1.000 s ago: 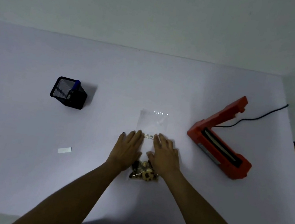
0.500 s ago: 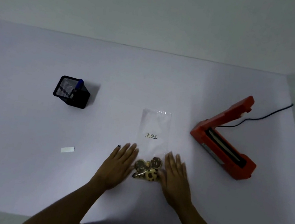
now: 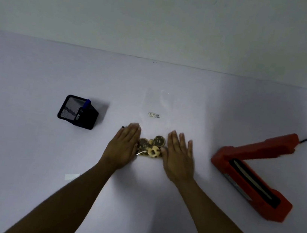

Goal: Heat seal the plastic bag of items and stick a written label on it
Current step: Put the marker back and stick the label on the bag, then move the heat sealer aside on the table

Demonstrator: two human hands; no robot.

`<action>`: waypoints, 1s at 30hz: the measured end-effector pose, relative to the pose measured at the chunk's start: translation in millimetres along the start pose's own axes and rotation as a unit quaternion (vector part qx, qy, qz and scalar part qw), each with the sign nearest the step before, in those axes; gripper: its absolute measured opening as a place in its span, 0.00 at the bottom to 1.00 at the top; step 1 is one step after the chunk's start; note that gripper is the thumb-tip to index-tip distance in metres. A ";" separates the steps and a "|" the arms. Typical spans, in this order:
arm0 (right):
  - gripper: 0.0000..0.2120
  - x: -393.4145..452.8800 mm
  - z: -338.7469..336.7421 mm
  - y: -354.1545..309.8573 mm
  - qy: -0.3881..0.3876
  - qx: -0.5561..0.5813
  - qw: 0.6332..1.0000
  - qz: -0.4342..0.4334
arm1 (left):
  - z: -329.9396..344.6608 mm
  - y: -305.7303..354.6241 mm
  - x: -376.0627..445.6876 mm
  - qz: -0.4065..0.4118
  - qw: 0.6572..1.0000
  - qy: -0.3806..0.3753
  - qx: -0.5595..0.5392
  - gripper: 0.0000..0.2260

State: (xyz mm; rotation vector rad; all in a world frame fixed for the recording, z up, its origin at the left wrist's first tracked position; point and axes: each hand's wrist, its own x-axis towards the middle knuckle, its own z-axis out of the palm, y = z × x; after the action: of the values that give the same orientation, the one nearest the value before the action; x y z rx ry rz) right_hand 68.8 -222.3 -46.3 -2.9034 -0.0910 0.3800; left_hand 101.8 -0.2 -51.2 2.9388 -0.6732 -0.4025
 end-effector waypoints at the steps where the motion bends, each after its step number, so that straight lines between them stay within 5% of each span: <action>1: 0.27 15.3 -4.0 -1.3 -0.003 -0.009 1.000 -0.004 | -5.9 -7.7 12.1 -0.008 1.000 -0.005 -0.003 0.26; 9: 0.28 73.2 -20.0 -0.2 -0.005 -0.028 1.000 0.000 | -30.3 -27.1 59.1 -0.030 0.997 -0.063 -0.020 0.40; 14: 0.28 66.2 -26.3 -3.0 -0.015 0.003 1.000 0.015 | -42.0 -18.3 54.8 -0.039 0.997 -0.066 -0.029 0.28; 22: 0.42 -14.0 -20.2 -16.2 -0.023 0.026 0.999 0.039 | -45.5 16.6 -12.1 -0.075 0.993 -0.031 -0.082 0.27; 27: 0.42 -85.1 -4.4 -18.3 -0.053 0.018 0.997 0.050 | -44.9 38.5 -75.3 -0.086 0.989 -0.058 -0.109 0.38; 30: 0.52 -112.0 -9.2 -12.2 -0.038 0.010 0.998 0.058 | -53.3 47.1 -100.2 -0.080 0.990 -0.051 -0.103 0.29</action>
State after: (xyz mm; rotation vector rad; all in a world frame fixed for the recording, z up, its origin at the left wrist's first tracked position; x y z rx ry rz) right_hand -37.2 -222.1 -7.2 -2.8819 0.0706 0.5088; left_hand 10.1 3.6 30.6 2.7978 -0.3814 -0.6018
